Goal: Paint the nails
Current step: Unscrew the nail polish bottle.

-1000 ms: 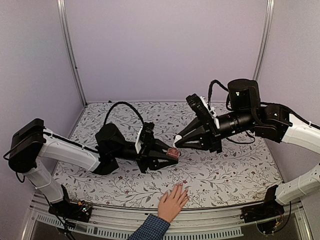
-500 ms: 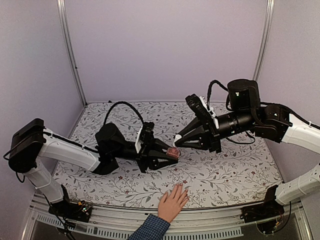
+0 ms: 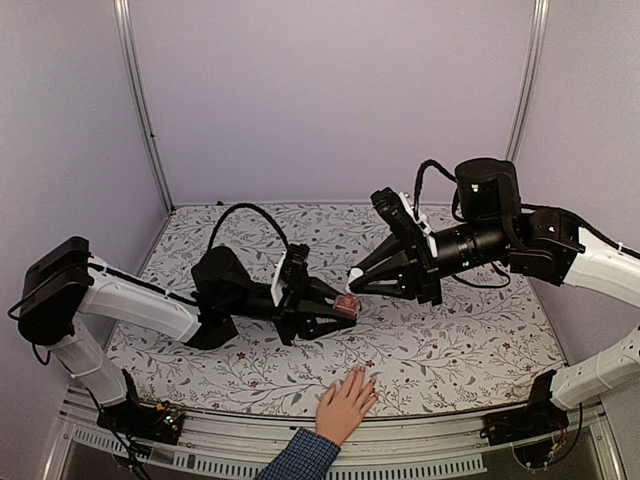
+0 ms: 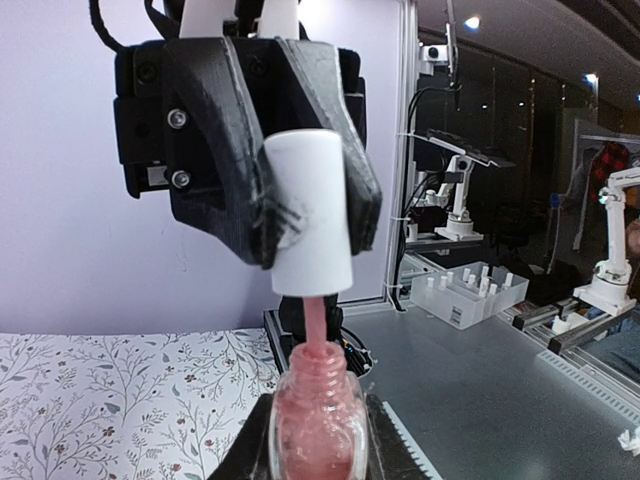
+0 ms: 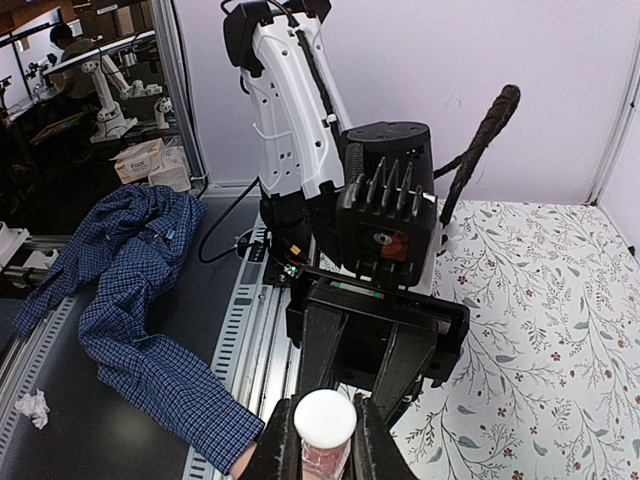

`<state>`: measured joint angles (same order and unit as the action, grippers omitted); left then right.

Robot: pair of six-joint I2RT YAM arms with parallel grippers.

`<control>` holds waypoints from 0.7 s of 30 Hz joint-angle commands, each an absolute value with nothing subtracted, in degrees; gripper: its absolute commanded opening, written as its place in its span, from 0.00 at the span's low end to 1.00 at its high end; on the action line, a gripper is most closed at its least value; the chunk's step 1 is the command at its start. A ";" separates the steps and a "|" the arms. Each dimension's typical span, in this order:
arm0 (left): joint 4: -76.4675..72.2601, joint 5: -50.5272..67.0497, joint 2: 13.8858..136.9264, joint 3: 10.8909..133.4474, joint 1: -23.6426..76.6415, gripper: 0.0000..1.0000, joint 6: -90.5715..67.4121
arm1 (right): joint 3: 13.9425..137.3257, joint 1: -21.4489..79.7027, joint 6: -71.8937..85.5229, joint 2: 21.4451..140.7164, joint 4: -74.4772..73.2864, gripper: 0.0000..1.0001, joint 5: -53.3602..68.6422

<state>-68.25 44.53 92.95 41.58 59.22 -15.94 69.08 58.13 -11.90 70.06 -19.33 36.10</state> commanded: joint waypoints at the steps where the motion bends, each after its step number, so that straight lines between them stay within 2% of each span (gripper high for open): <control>1: -69.35 44.65 93.86 42.19 58.53 0.00 -16.19 | 71.16 58.41 -12.55 68.48 -19.30 0.00 35.95; 21: -69.61 44.56 93.89 42.10 58.50 0.00 -16.41 | 71.10 58.36 -12.92 67.97 -20.04 0.00 33.29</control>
